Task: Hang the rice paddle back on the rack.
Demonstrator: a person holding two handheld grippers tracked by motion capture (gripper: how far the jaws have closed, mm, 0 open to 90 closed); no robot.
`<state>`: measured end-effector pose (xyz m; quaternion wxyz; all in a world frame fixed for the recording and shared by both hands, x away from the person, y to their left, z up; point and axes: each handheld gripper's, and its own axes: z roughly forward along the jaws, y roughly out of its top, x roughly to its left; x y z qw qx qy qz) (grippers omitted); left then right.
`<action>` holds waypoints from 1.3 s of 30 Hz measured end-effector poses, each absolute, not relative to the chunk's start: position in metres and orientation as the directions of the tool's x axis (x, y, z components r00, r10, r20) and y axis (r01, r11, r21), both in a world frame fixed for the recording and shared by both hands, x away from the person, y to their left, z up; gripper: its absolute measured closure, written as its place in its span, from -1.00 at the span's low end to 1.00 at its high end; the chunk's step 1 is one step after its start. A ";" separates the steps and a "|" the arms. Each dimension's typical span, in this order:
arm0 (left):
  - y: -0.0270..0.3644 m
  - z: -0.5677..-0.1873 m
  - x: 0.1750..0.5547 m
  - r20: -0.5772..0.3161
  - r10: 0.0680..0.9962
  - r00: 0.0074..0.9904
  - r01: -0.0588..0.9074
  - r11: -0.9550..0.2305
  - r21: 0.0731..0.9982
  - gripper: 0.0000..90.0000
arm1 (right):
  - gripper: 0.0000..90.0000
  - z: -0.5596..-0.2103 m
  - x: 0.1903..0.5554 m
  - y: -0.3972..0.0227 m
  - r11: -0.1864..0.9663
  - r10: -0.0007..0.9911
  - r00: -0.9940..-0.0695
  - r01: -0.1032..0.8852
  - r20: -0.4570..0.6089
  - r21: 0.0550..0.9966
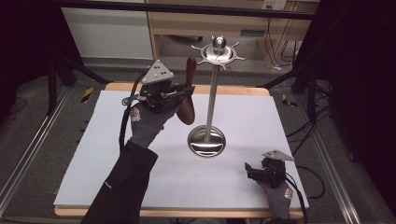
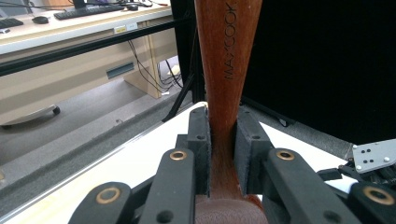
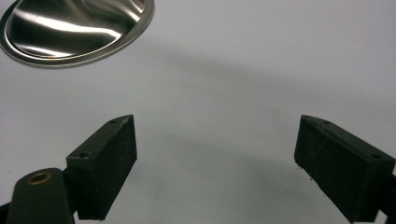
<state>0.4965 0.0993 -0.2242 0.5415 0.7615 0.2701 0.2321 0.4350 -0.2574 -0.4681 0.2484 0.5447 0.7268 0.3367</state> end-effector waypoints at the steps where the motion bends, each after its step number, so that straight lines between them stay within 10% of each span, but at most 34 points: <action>1: 0.099 -0.224 0.497 0.061 0.663 0.746 0.160 -0.268 0.950 0.72 | -0.70 -0.468 0.435 -0.257 0.180 0.959 -0.283 0.624 0.006 0.760; 39: 0.082 -0.229 0.514 0.060 0.657 0.752 0.161 -0.271 0.949 0.72 | -0.70 -0.468 0.435 -0.258 0.176 0.959 -0.284 0.624 0.012 0.761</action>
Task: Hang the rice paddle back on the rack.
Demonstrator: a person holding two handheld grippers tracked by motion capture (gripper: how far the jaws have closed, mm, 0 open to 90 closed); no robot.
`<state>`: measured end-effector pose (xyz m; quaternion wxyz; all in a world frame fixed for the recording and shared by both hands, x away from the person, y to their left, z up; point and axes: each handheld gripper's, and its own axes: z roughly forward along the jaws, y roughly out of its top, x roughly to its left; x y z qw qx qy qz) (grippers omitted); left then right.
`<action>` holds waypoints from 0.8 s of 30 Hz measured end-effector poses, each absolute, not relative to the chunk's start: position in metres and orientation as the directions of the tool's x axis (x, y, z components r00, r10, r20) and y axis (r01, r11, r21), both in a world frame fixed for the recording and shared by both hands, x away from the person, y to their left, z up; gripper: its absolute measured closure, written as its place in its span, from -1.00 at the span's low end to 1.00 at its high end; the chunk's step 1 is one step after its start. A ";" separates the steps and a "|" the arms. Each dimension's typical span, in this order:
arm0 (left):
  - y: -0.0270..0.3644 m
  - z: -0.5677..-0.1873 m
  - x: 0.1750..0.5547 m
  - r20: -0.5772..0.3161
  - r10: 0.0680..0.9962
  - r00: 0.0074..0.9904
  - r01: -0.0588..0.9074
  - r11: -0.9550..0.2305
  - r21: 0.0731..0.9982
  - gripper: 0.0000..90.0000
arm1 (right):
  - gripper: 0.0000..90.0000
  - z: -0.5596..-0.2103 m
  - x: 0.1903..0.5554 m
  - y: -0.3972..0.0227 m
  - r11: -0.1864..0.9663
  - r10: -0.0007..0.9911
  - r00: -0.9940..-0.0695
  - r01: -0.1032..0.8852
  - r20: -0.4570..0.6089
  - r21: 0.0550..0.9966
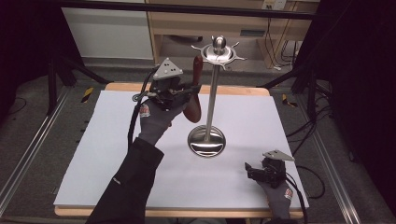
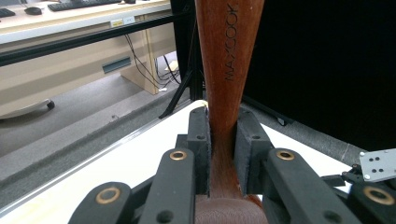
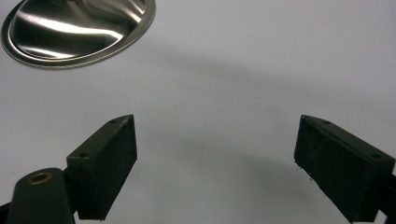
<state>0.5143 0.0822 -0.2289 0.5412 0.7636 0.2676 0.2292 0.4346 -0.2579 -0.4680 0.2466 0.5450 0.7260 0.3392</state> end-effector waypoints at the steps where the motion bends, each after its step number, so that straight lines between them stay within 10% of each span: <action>1: 0.082 -0.229 0.515 0.061 0.657 0.752 0.160 -0.271 0.949 0.72 | -0.70 -0.468 0.435 -0.258 0.175 0.959 -0.284 0.624 0.012 0.761; 24: 0.079 -0.239 0.519 0.068 0.655 0.752 0.101 -0.218 0.971 0.64 | -0.70 -0.468 0.435 -0.257 0.177 0.957 -0.288 0.624 0.014 0.761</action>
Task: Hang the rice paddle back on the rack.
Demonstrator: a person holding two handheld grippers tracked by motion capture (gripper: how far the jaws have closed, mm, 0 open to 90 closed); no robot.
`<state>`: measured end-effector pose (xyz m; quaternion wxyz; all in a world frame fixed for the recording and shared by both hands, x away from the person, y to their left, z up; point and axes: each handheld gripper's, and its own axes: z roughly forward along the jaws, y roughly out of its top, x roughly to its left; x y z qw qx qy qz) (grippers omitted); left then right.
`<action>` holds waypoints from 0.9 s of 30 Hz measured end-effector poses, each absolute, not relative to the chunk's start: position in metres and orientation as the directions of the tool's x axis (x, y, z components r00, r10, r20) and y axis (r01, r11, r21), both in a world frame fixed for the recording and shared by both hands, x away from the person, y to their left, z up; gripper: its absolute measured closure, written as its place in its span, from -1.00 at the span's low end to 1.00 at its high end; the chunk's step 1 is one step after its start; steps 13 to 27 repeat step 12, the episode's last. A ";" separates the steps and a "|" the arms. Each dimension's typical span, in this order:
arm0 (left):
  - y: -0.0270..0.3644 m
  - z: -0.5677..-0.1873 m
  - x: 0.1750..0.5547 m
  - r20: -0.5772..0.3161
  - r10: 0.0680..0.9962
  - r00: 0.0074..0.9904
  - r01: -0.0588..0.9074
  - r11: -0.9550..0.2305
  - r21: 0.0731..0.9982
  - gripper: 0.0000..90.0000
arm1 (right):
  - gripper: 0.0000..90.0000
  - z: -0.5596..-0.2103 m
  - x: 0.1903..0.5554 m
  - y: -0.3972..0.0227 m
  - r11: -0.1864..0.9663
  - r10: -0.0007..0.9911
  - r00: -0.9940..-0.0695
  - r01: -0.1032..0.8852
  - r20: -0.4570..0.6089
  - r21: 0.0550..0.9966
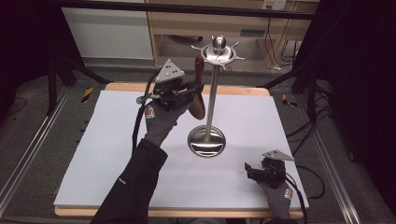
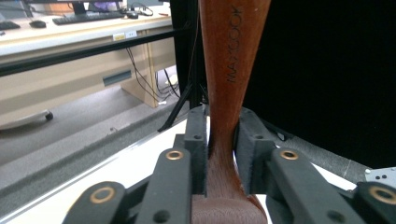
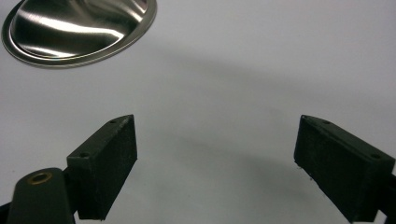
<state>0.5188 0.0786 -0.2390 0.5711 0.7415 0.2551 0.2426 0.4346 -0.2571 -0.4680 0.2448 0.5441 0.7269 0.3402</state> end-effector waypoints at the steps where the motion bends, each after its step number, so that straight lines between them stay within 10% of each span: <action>1: 0.079 -0.239 0.518 0.067 0.656 0.752 0.101 -0.215 0.971 0.59 | -0.70 -0.468 0.435 -0.257 0.176 0.958 -0.288 0.624 0.015 0.761; 11: 0.099 -0.254 0.492 0.067 0.675 0.735 0.104 -0.210 0.972 0.03 | -0.70 -0.468 0.434 -0.258 0.178 0.959 -0.283 0.623 0.007 0.762; 27: 0.103 -0.257 0.490 0.068 0.680 0.730 0.109 -0.213 0.971 0.01 | -0.70 -0.467 0.434 -0.259 0.182 0.958 -0.287 0.622 0.005 0.762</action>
